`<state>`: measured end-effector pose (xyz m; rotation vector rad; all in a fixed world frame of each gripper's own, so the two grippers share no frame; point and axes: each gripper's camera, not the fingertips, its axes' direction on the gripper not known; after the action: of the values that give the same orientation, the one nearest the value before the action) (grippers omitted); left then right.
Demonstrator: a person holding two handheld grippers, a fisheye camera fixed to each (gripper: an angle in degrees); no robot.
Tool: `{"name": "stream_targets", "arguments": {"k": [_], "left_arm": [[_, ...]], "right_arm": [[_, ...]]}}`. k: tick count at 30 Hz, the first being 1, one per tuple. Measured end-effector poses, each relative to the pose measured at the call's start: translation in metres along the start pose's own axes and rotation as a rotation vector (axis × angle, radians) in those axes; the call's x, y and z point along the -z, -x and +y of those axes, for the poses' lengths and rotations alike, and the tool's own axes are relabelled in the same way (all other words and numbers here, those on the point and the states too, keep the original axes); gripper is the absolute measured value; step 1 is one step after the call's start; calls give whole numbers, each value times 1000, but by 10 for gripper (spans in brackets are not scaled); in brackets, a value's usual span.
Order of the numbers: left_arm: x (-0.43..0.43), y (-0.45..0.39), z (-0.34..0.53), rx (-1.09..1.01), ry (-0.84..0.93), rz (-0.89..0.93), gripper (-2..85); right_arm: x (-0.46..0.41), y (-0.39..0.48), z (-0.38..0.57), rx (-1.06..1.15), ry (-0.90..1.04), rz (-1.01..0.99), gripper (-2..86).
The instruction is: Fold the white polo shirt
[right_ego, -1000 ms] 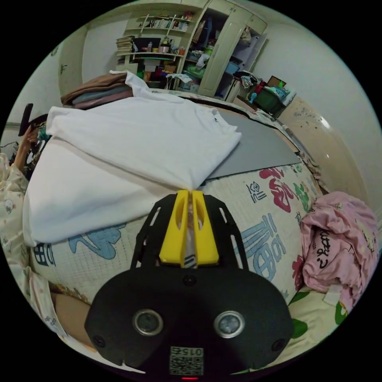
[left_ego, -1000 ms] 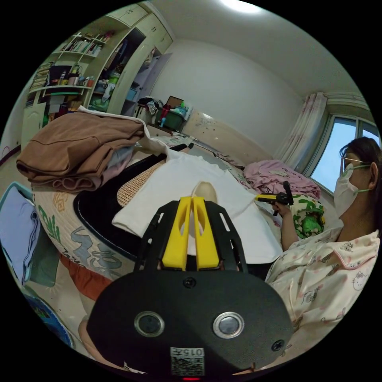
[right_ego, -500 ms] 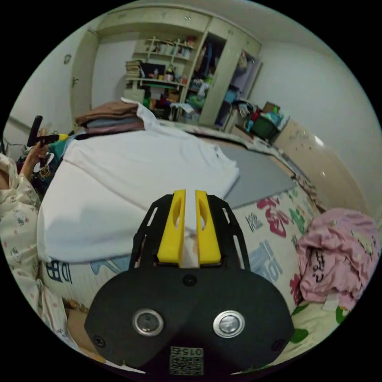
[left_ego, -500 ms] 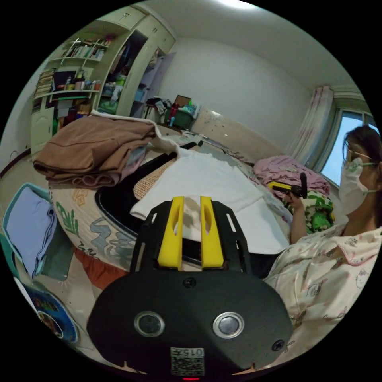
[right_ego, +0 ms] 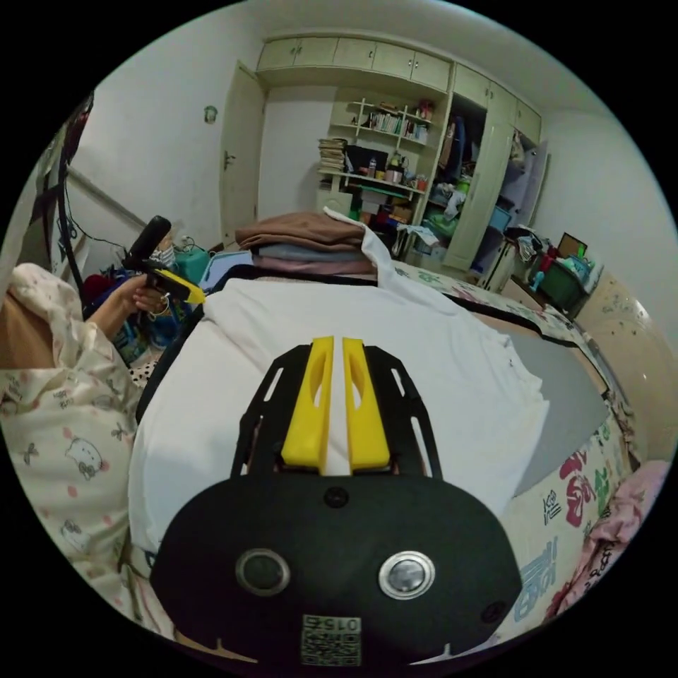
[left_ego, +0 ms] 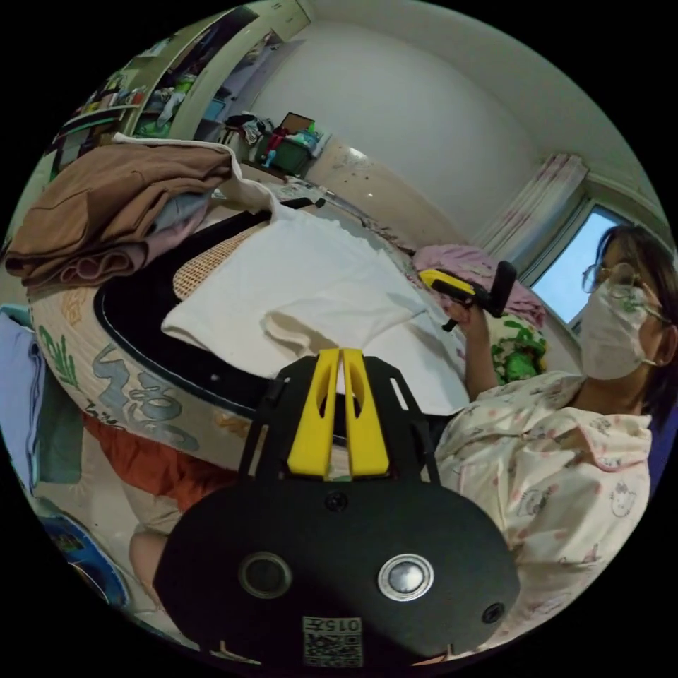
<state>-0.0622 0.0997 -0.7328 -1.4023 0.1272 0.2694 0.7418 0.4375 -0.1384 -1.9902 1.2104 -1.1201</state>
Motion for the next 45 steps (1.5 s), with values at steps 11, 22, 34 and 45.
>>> {"name": "stream_targets", "arguments": {"k": [11, 22, 34, 45], "left_arm": [[20, 0, 20, -183, -165, -324, 76], [-33, 57, 18, -166, -96, -255, 8], [-13, 62, 33, -219, -213, -336, -1], [-9, 84, 37, -218, -149, -388, -1]], "right_arm": [[-44, 64, -45, 176, -27, -242, 82], [-155, 134, -148, 447, 249, -307, 104], [-164, 104, -185, 419, 263, -645, -5], [-179, 110, -212, 425, 273, -348, 27]]}}
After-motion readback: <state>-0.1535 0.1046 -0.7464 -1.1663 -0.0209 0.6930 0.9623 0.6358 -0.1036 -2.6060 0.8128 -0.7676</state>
